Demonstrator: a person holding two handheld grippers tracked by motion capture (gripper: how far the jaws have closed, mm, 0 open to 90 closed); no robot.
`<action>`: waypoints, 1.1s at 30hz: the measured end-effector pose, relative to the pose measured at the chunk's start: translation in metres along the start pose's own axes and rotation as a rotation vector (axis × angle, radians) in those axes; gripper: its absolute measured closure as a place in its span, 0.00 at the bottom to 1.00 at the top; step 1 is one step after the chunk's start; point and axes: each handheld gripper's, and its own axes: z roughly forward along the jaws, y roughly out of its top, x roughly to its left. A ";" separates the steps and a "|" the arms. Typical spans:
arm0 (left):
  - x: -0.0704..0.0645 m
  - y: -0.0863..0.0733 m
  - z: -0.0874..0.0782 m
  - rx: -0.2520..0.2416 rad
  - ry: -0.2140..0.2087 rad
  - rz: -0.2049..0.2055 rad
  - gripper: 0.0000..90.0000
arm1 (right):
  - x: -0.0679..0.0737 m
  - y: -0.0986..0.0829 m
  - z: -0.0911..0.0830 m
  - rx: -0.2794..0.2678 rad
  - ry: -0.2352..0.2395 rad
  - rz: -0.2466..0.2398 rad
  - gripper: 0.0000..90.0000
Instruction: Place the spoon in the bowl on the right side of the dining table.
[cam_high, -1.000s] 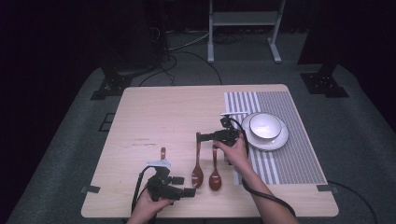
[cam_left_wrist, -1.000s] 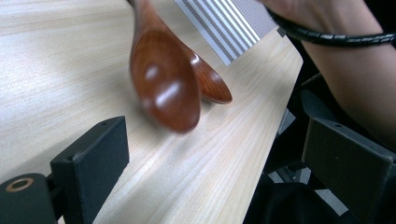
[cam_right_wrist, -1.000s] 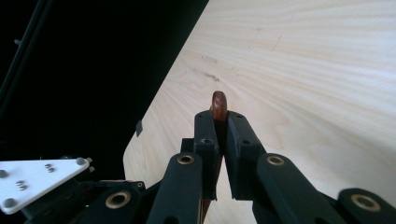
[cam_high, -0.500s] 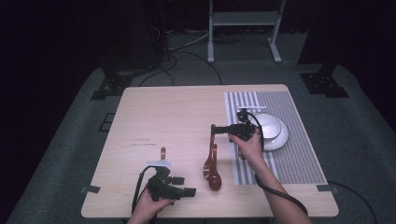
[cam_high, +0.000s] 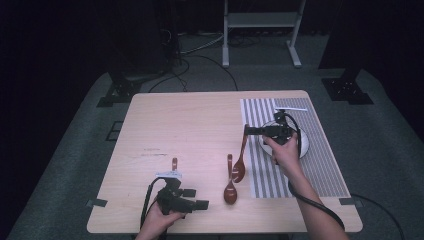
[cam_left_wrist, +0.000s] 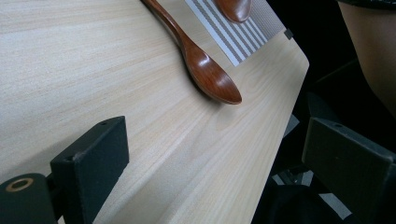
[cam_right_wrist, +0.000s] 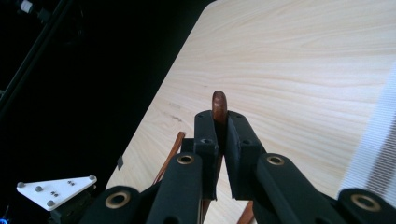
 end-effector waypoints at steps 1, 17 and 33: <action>0.000 0.000 0.000 0.000 0.000 0.000 0.07 | 0.000 0.000 0.000 0.000 0.000 0.000 0.93; 0.000 0.000 0.001 0.005 -0.001 -0.001 0.07 | -0.024 0.007 -0.048 -0.110 -0.057 0.061 0.93; 0.002 0.000 0.002 -0.001 -0.001 -0.012 0.07 | -0.037 0.017 -0.084 -0.214 -0.109 0.103 0.93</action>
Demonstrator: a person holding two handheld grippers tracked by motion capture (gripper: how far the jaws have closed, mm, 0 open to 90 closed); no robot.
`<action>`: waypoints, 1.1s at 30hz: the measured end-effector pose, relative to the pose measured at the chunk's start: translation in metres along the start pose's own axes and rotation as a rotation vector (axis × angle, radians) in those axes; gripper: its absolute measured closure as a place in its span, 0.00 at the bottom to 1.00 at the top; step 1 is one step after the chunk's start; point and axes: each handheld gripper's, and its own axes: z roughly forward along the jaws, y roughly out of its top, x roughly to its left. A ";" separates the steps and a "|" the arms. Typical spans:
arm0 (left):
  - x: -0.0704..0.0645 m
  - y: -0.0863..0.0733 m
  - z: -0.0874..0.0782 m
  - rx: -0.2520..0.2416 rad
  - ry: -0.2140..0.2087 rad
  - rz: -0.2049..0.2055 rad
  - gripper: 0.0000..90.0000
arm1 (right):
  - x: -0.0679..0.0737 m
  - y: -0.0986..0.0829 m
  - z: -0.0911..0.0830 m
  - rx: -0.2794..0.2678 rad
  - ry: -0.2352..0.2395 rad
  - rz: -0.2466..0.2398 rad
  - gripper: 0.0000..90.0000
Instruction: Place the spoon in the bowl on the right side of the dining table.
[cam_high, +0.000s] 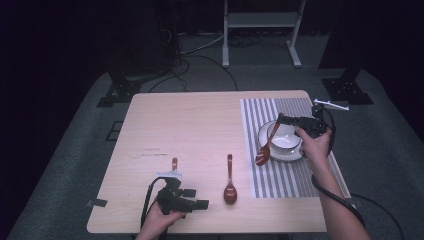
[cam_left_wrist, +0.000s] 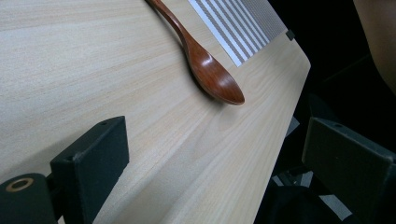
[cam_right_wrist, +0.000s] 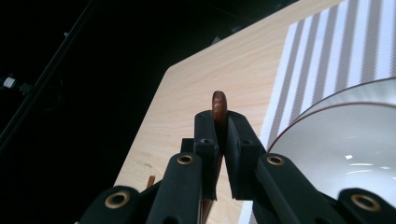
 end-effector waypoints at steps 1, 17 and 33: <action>0.000 0.000 0.000 -0.001 0.000 0.000 0.07 | -0.002 0.003 -0.004 -0.012 -0.007 0.006 0.93; 0.001 0.000 -0.001 -0.001 0.002 0.001 0.07 | -0.008 0.022 -0.025 -0.096 -0.058 0.037 0.93; 0.001 0.001 -0.001 -0.001 0.003 -0.001 0.07 | -0.025 0.032 -0.047 -0.194 -0.113 0.087 0.93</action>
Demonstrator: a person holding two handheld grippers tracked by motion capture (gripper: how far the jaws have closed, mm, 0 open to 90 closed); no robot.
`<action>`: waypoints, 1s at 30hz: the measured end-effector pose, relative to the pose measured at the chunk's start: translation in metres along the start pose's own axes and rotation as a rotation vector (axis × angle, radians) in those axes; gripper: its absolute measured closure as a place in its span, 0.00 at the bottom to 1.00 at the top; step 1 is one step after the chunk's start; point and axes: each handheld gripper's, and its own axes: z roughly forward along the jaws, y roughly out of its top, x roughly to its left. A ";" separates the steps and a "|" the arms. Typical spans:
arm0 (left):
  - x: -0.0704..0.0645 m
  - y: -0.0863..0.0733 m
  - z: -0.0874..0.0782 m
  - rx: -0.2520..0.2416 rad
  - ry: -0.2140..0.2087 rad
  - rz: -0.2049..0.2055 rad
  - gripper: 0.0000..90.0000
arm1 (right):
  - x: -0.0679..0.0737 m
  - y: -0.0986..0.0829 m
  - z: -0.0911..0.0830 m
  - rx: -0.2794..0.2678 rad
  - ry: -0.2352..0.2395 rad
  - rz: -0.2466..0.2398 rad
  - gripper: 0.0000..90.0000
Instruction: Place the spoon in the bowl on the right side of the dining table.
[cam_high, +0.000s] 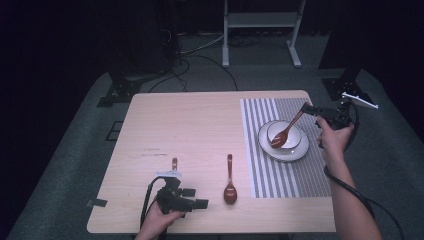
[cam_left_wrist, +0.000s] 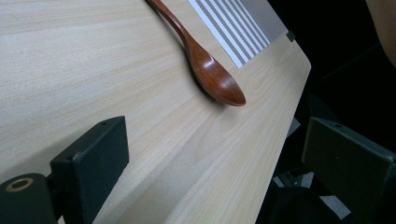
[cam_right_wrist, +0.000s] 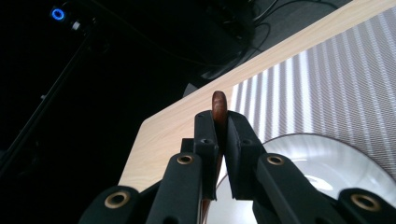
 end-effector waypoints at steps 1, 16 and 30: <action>0.000 0.000 0.000 0.000 0.000 0.000 0.07 | 0.000 0.000 0.000 0.000 0.000 0.000 0.93; 0.000 0.000 0.001 0.002 0.000 0.001 0.07 | -0.019 0.004 -0.011 -0.065 -0.084 0.029 0.93; 0.000 0.000 0.000 0.000 0.002 0.001 0.07 | -0.019 -0.002 -0.004 -0.060 -0.140 -0.017 0.92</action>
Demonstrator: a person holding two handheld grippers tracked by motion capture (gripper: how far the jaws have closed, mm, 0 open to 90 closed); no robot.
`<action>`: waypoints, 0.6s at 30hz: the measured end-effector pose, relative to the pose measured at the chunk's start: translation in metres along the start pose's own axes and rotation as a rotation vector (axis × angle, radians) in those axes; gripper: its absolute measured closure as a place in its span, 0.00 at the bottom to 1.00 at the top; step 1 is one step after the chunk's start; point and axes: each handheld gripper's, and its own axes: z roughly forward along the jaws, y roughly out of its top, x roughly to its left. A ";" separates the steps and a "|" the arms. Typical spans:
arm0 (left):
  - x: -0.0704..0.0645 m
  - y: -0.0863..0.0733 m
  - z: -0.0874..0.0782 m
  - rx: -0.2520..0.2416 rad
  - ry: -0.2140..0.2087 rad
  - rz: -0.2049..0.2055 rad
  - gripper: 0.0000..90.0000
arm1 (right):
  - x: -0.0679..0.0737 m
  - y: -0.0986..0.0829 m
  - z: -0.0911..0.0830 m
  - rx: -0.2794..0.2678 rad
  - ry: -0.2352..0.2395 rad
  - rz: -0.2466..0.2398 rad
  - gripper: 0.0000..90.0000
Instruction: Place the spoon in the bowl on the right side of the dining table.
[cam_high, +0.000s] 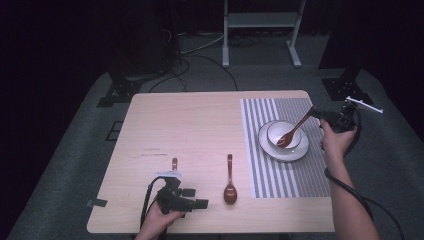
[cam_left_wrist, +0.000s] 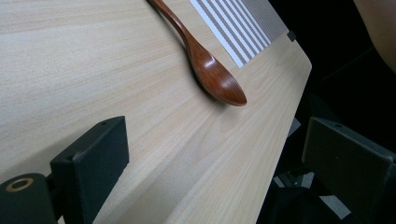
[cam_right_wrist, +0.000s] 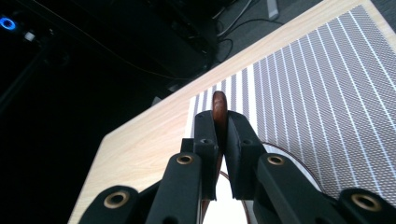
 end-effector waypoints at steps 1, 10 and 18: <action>0.000 0.000 0.000 0.000 0.000 0.000 0.07 | 0.000 0.000 0.000 0.000 0.000 0.000 0.92; 0.001 0.000 -0.001 -0.004 -0.002 -0.006 0.07 | -0.009 -0.009 0.005 0.012 -0.018 0.000 0.92; 0.003 0.001 0.000 -0.003 -0.003 -0.013 0.07 | -0.018 -0.014 0.008 0.042 -0.028 0.001 0.82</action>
